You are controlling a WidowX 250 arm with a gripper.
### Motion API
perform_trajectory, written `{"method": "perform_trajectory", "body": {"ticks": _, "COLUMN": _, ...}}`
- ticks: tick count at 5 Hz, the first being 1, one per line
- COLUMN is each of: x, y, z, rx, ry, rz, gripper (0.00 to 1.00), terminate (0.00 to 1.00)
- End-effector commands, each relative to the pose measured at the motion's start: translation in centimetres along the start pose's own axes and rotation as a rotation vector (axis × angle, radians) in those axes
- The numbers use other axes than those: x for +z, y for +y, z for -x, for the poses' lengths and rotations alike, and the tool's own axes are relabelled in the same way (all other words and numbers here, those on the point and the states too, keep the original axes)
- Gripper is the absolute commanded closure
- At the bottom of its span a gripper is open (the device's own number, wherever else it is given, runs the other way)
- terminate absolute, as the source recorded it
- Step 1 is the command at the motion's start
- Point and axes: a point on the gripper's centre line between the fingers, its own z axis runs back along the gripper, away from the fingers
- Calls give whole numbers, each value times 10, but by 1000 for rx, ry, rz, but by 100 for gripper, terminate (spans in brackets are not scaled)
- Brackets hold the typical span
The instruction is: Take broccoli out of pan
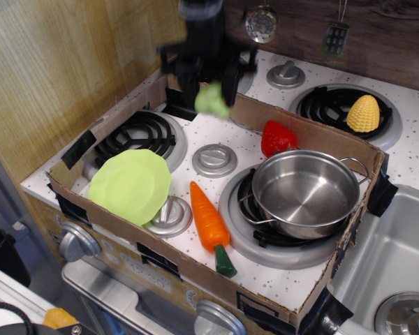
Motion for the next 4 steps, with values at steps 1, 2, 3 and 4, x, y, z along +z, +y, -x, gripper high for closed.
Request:
{"method": "perform_trajectory", "body": {"ticks": 1, "x": -21, "y": -4, "z": -19, "rx": -67, "ry": -250, "rz": 59, "gripper": 100, "terminate": 0}}
{"method": "perform_trajectory", "body": {"ticks": 2, "x": -29, "y": -4, "z": -28, "rx": -133, "ry": -347, "rz": 56, "gripper": 100, "terminate": 0}}
{"method": "perform_trajectory", "body": {"ticks": 3, "x": -38, "y": -2, "z": -36, "rx": -203, "ry": -386, "rz": 69, "gripper": 100, "terminate": 0}}
{"method": "perform_trajectory", "body": {"ticks": 4, "x": -41, "y": -3, "z": -40, "rx": -257, "ry": -357, "rz": 97, "gripper": 0, "terminate": 0}}
